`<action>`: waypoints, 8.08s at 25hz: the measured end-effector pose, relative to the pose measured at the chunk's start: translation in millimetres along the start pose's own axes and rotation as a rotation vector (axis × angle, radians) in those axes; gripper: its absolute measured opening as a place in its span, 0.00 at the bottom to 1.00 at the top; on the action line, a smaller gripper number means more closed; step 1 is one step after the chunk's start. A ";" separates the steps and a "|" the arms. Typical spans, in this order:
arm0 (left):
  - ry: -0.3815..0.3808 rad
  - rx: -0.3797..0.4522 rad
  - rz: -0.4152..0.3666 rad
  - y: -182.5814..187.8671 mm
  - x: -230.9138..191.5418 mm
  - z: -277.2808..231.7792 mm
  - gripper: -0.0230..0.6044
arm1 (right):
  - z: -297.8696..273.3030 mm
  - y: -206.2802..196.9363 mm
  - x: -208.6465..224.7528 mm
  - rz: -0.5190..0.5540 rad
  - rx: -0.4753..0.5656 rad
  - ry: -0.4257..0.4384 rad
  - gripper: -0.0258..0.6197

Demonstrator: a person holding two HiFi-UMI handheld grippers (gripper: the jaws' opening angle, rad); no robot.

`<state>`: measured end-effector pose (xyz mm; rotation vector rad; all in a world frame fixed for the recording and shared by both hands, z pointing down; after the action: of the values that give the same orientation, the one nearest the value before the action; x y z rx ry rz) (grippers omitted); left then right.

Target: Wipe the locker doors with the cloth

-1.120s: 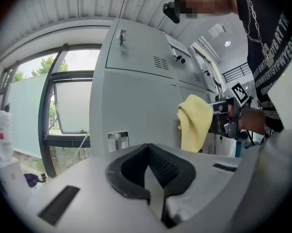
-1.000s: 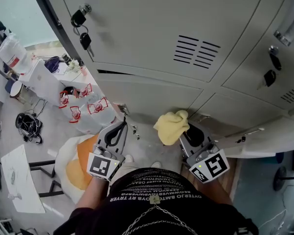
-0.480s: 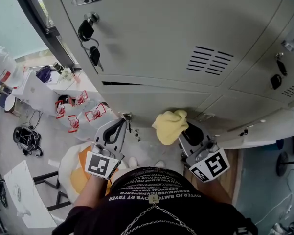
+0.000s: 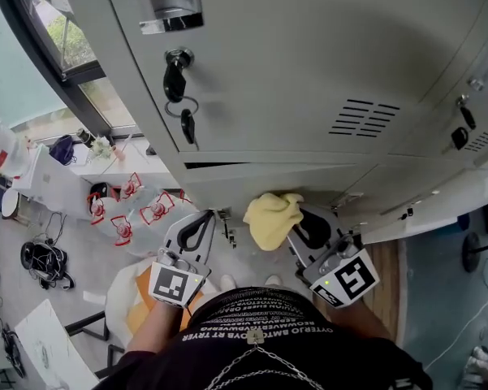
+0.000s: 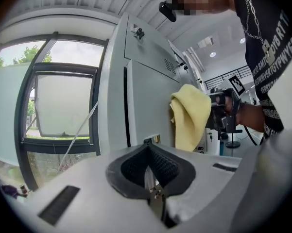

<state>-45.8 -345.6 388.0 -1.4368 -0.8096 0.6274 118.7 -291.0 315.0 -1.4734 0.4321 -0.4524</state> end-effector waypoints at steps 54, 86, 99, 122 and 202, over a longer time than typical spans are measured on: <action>0.043 -0.039 0.021 -1.2 100.5 30.3 0.04 | 35.3 51.5 62.4 0.167 -0.004 -0.127 0.14; 0.062 -0.097 0.036 -23.0 39.2 78.6 0.04 | -38.2 13.9 -34.4 0.123 0.003 0.072 0.15; -0.124 -0.041 0.021 -24.9 5.3 60.7 0.04 | -71.8 10.8 -52.7 0.238 -0.041 -0.052 0.15; -0.103 -0.062 0.050 -16.2 68.2 37.8 0.04 | 18.2 7.2 41.4 0.234 -0.116 -0.220 0.15; 0.182 -0.056 0.107 -15.3 130.5 81.7 0.04 | 20.5 -61.8 12.4 0.239 -0.221 0.055 0.15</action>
<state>-34.2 -193.4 413.6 -1.5717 -0.6152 0.5485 138.6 -283.2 377.9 -1.5998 0.7110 -0.2604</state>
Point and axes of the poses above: the fingertips, and each gripper's own axes: z backward along the fingers, x to its right, y out of its top, the point moved 4 cm from there along z, backward along the fingers
